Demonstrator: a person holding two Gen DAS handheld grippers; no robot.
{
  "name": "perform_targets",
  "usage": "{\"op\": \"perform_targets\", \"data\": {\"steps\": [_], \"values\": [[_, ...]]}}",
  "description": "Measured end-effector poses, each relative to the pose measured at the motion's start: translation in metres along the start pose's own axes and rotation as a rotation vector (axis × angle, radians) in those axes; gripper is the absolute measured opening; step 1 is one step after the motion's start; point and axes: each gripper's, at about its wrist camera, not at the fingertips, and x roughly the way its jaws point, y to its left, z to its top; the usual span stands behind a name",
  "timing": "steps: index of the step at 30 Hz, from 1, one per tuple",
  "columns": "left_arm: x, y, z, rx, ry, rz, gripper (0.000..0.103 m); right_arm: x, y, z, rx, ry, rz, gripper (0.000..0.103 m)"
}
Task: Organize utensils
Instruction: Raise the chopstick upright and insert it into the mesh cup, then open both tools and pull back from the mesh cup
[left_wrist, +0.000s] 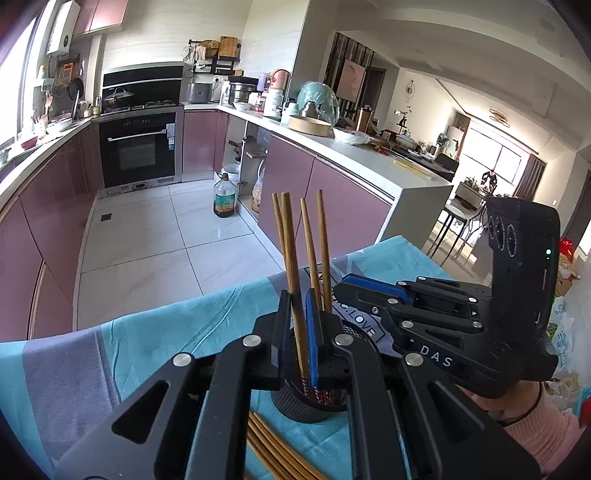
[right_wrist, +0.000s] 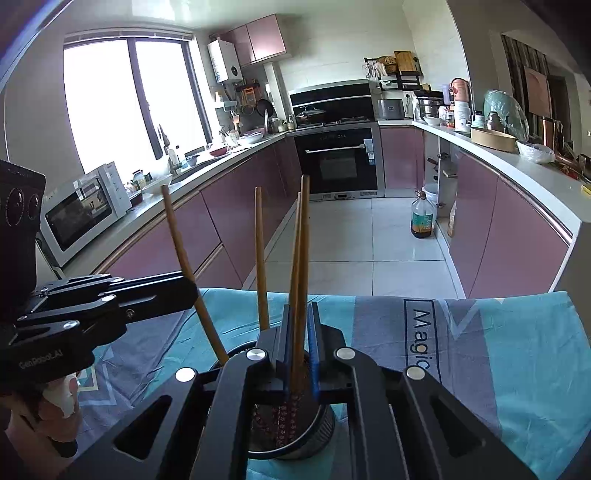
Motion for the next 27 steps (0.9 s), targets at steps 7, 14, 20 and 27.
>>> {"op": "perform_targets", "data": {"steps": [7,14,20,27], "values": [[-0.002,0.007,-0.01,-0.004,-0.025,0.028,0.014,-0.011,0.001,-0.002,0.002,-0.027,0.007,0.012],[-0.031,0.011,-0.029,-0.007,-0.093,0.073,0.022,-0.027,0.005,-0.007,-0.001,-0.061,0.03,0.021],[-0.054,0.023,-0.052,-0.041,-0.119,0.089,0.037,-0.05,0.023,-0.022,-0.05,-0.088,0.087,0.028],[-0.056,0.044,-0.103,-0.107,-0.039,0.117,0.043,-0.049,0.049,-0.061,-0.124,0.013,0.171,0.029]]}}
